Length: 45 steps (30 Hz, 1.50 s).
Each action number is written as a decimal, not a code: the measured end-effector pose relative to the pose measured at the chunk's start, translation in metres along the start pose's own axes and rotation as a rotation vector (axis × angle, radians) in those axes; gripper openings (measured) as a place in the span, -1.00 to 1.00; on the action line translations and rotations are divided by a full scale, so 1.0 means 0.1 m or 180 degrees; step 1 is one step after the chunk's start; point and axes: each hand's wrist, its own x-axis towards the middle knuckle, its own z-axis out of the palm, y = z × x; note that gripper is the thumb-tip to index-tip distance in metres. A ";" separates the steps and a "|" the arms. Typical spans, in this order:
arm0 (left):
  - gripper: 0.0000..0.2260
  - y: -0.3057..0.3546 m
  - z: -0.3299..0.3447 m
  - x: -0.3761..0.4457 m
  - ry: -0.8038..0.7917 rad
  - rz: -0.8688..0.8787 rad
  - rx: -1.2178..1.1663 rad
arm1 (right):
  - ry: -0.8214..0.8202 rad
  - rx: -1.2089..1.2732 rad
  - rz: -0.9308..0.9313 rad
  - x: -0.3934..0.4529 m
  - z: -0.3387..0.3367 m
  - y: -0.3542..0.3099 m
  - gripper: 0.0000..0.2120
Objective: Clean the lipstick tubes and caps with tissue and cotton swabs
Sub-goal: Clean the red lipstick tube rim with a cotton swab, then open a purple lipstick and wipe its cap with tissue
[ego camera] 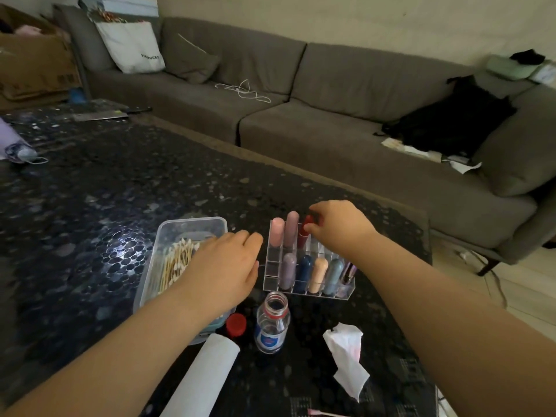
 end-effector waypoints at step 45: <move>-0.86 0.97 -0.17 -1.08 -0.0291 -0.0466 -0.2039 | -0.0151 0.3303 0.0284 -2.06 0.22 0.17 -0.81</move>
